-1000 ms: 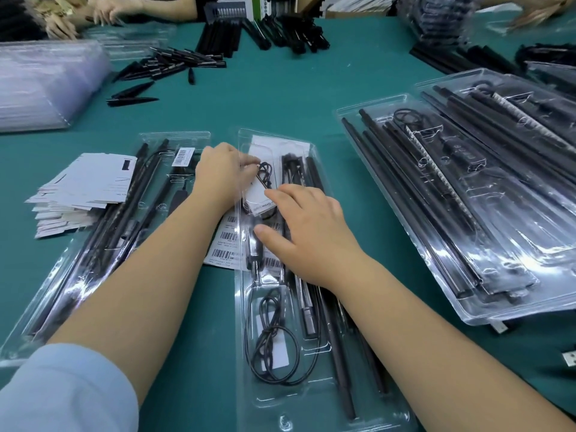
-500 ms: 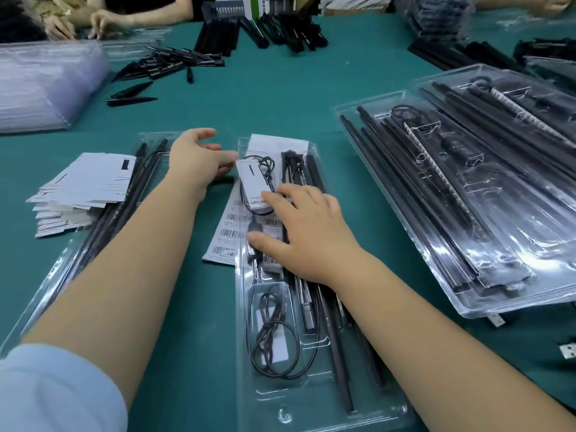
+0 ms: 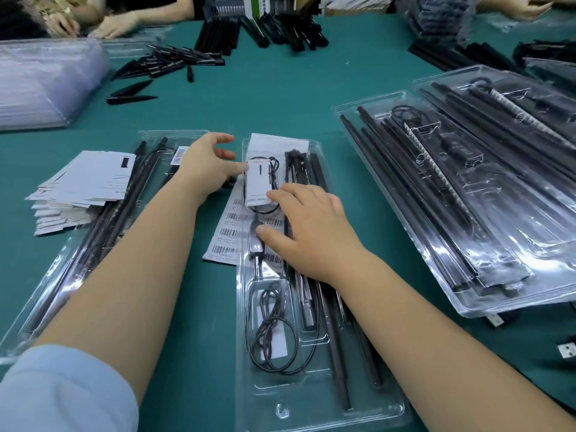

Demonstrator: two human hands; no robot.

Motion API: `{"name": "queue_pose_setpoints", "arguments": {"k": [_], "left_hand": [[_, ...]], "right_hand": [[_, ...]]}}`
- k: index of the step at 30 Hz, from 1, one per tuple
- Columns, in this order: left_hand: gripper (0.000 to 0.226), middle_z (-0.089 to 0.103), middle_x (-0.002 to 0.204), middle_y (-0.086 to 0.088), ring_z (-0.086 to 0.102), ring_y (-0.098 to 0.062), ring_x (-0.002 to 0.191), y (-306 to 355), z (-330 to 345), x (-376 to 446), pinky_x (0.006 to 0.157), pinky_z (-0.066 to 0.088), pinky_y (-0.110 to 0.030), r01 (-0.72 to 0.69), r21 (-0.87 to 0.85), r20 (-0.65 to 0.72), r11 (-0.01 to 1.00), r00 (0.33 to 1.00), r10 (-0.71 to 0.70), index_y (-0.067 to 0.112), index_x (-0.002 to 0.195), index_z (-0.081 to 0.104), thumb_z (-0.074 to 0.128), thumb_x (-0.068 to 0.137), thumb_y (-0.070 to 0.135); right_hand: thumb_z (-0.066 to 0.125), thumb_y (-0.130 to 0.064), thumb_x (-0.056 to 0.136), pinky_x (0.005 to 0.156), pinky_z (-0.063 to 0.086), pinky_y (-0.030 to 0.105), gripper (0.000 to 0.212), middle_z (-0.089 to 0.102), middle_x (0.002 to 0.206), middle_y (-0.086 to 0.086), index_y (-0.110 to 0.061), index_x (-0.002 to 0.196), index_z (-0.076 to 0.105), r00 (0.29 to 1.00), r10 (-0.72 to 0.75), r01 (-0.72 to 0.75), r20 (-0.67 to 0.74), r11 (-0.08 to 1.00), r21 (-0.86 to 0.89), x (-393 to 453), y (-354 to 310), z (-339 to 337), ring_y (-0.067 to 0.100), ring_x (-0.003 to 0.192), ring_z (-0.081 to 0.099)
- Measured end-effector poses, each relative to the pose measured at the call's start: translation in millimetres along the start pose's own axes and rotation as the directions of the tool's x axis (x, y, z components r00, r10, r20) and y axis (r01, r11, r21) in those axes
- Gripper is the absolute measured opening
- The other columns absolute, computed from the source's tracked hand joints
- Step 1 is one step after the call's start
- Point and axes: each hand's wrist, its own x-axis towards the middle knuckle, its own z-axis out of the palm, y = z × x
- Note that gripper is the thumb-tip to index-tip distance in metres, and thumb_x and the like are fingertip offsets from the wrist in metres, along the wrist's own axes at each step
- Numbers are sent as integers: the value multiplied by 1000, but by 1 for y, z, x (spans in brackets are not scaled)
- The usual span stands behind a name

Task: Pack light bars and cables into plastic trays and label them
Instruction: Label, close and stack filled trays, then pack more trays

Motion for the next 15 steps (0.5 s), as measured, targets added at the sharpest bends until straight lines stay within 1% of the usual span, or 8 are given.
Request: {"name": "queue_pose_setpoints", "arguments": {"k": [2, 4, 6, 7, 9, 11, 13, 15], "left_hand": [[51, 60, 85, 4, 57, -8, 63, 1, 3, 0, 64, 47, -25, 6, 53, -21, 999, 1000, -5, 22, 121, 51, 78, 79, 18], [27, 62, 77, -3, 56, -6, 46, 6, 6, 0, 50, 49, -21, 34, 59, -20, 998, 999, -33, 18, 111, 53, 67, 87, 13], [7, 60, 76, -13, 57, -15, 46, 14, 7, -2, 53, 55, -25, 153, -37, 25, 987, 988, -152, 10, 94, 55, 49, 95, 6], [10, 61, 81, -16, 60, -20, 52, 18, 7, -3, 58, 57, -30, 225, -94, 59, 970, 974, -220, 6, 93, 55, 46, 96, 7], [23, 65, 91, -18, 66, -24, 59, 22, 4, -6, 52, 56, -30, 296, -148, 111, 944, 953, -282, -3, 105, 56, 51, 95, 16], [34, 67, 99, -21, 69, -25, 63, 24, 1, -10, 53, 56, -30, 308, -123, 155, 943, 945, -289, -7, 112, 57, 60, 90, 18], [34, 64, 106, -22, 69, -32, 72, 28, -1, -13, 62, 59, -37, 323, -64, 161, 944, 937, -310, -7, 116, 56, 60, 89, 13], [30, 60, 101, -19, 68, -31, 68, 32, -3, -18, 58, 59, -38, 314, 25, 150, 949, 937, -314, -6, 112, 54, 58, 91, 14]], "right_hand": [[39, -55, 91, 110, 6, 35, 58, 30, 149, -5, -28, 142, 35, 1000, -1, 1, 6, 1000, -15, 0, 1, 1, 15, 136, 19], [39, -57, 90, 109, 6, 35, 59, 29, 150, -6, -29, 142, 35, 1000, 2, -1, 10, 999, -32, 1, 1, 1, 15, 136, 19], [37, -60, 89, 109, 6, 36, 61, 29, 151, -6, -31, 142, 34, 1000, 3, -2, 15, 998, -58, 2, 1, 3, 16, 136, 19], [36, -62, 88, 109, 6, 37, 62, 28, 151, -5, -33, 143, 33, 1000, 3, -2, 21, 997, -73, 2, 1, 3, 16, 136, 18], [33, -66, 88, 109, 6, 38, 65, 26, 152, -5, -35, 144, 30, 999, 6, -3, 34, 995, -97, 3, 1, 5, 17, 136, 17], [32, -67, 87, 109, 6, 38, 66, 25, 152, -4, -35, 145, 28, 999, 12, -9, 34, 995, -101, 3, 1, 6, 18, 136, 16], [32, -67, 87, 109, 6, 39, 66, 25, 152, -4, -35, 144, 28, 999, 14, -11, 30, 996, -91, 3, 1, 6, 18, 136, 17], [33, -68, 86, 110, 6, 39, 67, 25, 151, -4, -35, 144, 28, 1000, 14, -12, 25, 997, -78, 3, 1, 6, 18, 136, 17]]}}
